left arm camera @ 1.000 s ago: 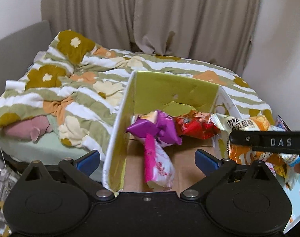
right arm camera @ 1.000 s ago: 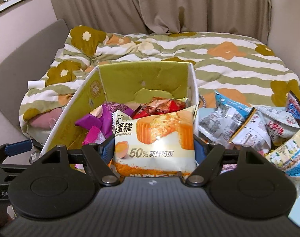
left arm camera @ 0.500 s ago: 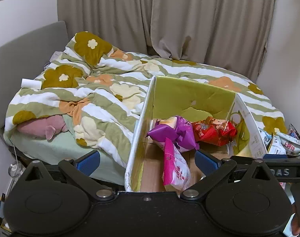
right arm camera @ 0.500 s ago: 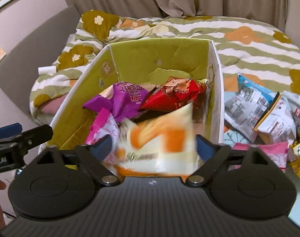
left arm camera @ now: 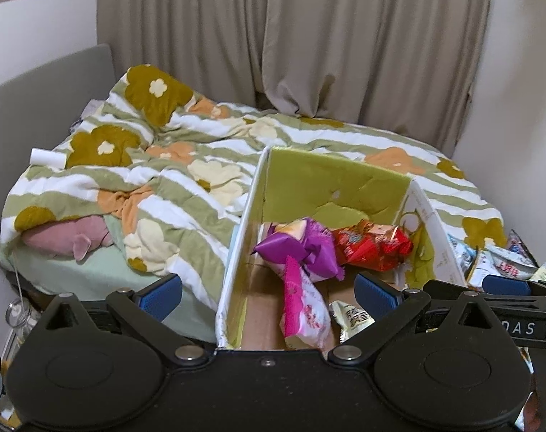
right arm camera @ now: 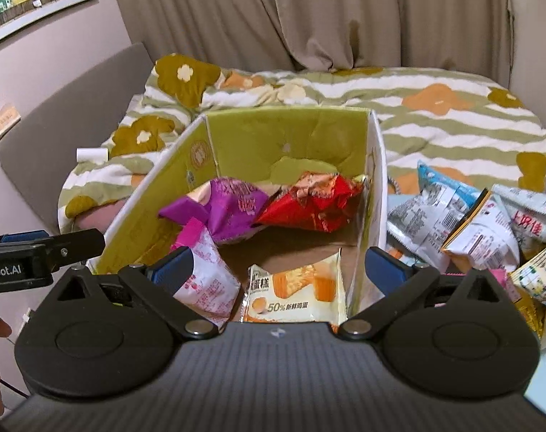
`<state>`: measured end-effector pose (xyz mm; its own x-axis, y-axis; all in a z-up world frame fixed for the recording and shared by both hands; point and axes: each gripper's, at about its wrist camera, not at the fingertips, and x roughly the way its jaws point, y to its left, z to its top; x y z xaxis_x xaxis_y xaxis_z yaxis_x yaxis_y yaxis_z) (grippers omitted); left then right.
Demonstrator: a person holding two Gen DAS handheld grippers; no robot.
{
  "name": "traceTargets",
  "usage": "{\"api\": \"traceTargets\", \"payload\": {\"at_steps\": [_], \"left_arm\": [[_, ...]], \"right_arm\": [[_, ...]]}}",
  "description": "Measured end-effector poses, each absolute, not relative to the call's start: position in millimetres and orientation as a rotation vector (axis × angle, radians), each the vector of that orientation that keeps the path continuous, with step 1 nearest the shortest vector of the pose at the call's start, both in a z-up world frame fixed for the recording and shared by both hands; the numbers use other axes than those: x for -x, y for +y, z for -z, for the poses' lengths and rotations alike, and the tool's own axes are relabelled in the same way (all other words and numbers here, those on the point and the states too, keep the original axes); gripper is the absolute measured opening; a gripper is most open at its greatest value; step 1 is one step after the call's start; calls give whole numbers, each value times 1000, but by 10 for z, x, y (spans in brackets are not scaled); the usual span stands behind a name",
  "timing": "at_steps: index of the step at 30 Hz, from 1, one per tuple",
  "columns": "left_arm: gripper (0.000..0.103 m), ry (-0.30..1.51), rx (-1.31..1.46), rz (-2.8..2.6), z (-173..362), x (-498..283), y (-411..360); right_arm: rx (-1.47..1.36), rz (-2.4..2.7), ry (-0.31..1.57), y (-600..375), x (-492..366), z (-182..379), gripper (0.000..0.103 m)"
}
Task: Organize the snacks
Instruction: 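Grasp the blue-white chip bag with the left tool while the right tool grasps the green bag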
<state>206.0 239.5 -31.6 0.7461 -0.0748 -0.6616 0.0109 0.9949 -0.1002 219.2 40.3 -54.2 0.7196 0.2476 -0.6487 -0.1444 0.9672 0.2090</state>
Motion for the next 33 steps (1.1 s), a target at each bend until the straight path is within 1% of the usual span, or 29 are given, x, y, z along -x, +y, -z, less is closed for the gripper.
{"api": "traceTargets", "payload": {"at_steps": [8, 15, 21, 28, 33], "left_arm": [[103, 687, 104, 129, 237, -1982, 2266], [103, 678, 100, 193, 171, -1986, 1910], [103, 673, 87, 237, 152, -1974, 1300], [103, 732, 104, 291, 219, -2001, 414], [103, 775, 118, 316, 314, -2031, -205]], "right_arm": [[-169, -131, 688, 194, -1920, 385, 103], [-204, -33, 647, -276, -1685, 252, 103], [-223, 28, 609, -884, -1500, 170, 103], [-200, 72, 620, -1801, -1383, 146, 103], [-163, 71, 642, -2453, -1368, 228, 103]]}}
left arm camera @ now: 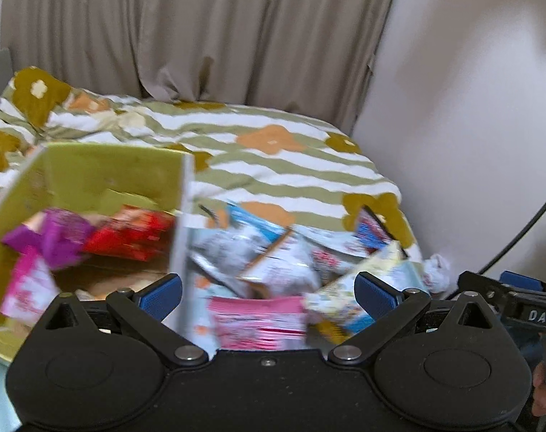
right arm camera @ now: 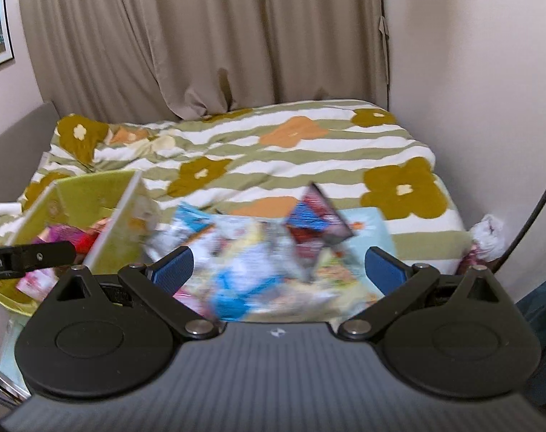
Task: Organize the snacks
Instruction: 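Grasp the blue-white chip bag with the left tool while the right tool grasps the green bag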
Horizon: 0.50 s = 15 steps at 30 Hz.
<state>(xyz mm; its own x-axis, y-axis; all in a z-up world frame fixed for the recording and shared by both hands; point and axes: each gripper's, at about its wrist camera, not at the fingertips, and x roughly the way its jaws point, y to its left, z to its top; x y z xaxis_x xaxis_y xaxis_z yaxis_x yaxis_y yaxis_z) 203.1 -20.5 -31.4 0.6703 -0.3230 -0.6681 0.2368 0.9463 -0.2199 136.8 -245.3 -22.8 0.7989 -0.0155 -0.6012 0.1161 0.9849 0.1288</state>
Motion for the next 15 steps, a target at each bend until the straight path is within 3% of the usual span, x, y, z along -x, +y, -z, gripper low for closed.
{"api": "traceTargets", "payload": {"at_steps": [15], "left_arm": [[103, 953, 229, 256, 816, -2234, -1352]], "right_arm": [[75, -239, 781, -3289, -1668, 1017, 103]]}}
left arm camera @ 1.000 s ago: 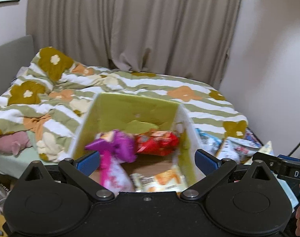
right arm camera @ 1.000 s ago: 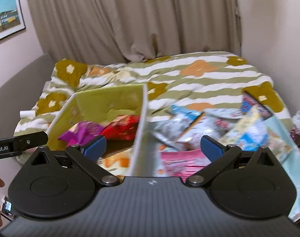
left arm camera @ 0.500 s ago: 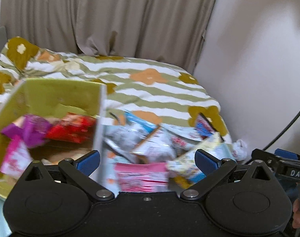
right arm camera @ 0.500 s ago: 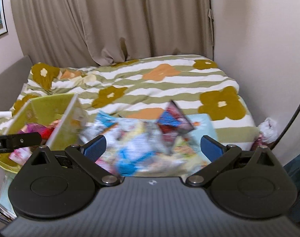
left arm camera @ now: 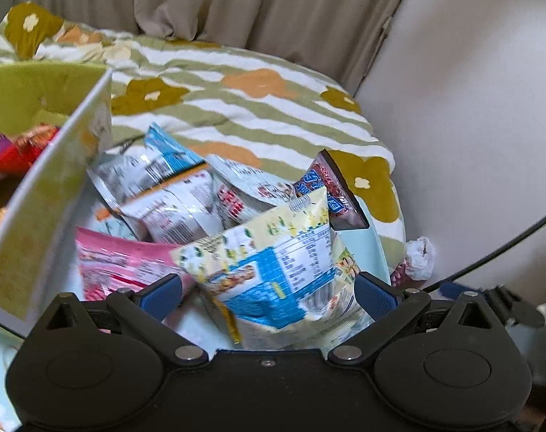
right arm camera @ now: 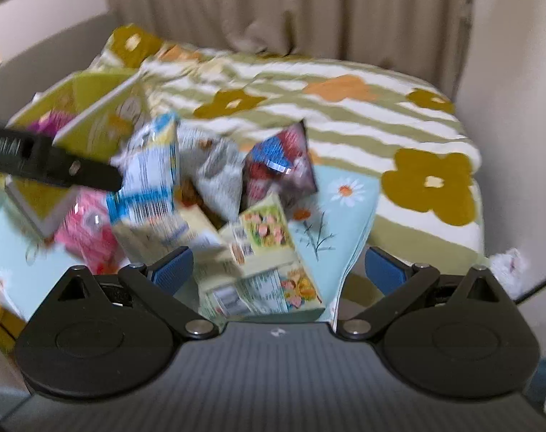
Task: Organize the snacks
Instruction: 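Grasp the blue-white chip bag with the left tool while the right tool grasps the green bag, then carry the chip bag toward the box with the left tool while the right tool carries the green bag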
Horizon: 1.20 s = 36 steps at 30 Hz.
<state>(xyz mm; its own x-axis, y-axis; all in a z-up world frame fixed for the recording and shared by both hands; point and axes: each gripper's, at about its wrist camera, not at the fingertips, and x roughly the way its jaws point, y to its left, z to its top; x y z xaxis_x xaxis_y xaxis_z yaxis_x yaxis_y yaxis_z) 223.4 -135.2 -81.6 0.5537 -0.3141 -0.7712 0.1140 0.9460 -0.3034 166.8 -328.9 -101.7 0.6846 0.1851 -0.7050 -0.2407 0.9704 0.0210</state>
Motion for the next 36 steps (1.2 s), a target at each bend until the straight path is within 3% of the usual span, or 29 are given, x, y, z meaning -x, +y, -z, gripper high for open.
{"api": "traceTargets", "payload": {"at_steps": [11, 18, 22, 36], "left_arm": [[103, 1038, 280, 133, 1120, -2493, -1610], [72, 1080, 280, 143, 1228, -2470, -1584], [67, 1079, 271, 160, 1230, -2394, -1562], [66, 1058, 244, 154, 1080, -2212, -1401]], "right_arm": [[25, -428, 842, -3374, -2025, 1435, 103], [13, -528, 881, -3319, -2141, 1610, 103], [50, -543, 867, -3295, -2122, 1645, 103], [103, -603, 845, -3251, -2075, 1647, 103]]}}
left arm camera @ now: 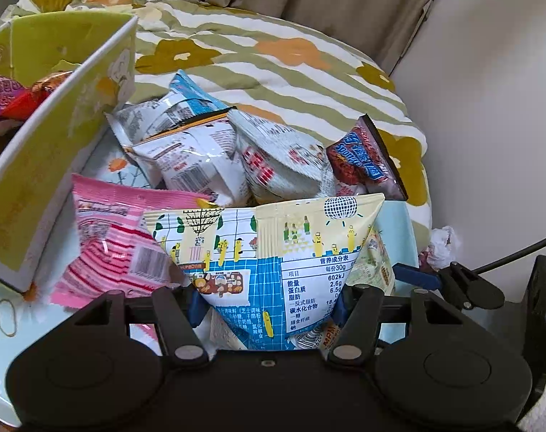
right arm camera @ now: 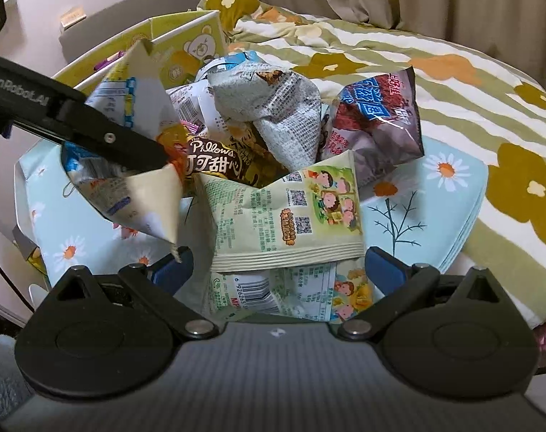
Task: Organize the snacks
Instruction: 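Carry the chip bag toward the box with the left tool while the right tool carries the green bag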
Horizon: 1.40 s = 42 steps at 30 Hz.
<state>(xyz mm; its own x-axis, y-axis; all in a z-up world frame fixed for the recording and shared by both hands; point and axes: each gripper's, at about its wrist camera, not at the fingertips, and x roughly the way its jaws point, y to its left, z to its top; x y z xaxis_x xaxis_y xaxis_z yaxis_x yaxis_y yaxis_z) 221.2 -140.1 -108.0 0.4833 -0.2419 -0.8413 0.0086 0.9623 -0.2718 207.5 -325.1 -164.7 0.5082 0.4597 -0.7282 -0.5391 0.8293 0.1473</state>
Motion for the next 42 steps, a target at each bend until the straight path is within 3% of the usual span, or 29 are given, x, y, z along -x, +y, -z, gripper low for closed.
{"api": "traceTargets", "payload": {"at_steps": [14, 18, 25, 42], "left_arm": [[66, 1045, 205, 133, 1063, -1987, -1215], [66, 1041, 211, 133, 1049, -1928, -1173], [66, 1001, 210, 143, 928, -1747, -1103], [66, 774, 228, 31, 250, -1381, -459]], "right_arm": [[99, -591, 842, -3140, -2160, 1737, 103], [121, -596, 836, -3112, -2079, 1727, 91], [75, -571, 827, -3121, -1898, 1650, 86], [44, -538, 719, -2748, -1618, 681, 86]]}}
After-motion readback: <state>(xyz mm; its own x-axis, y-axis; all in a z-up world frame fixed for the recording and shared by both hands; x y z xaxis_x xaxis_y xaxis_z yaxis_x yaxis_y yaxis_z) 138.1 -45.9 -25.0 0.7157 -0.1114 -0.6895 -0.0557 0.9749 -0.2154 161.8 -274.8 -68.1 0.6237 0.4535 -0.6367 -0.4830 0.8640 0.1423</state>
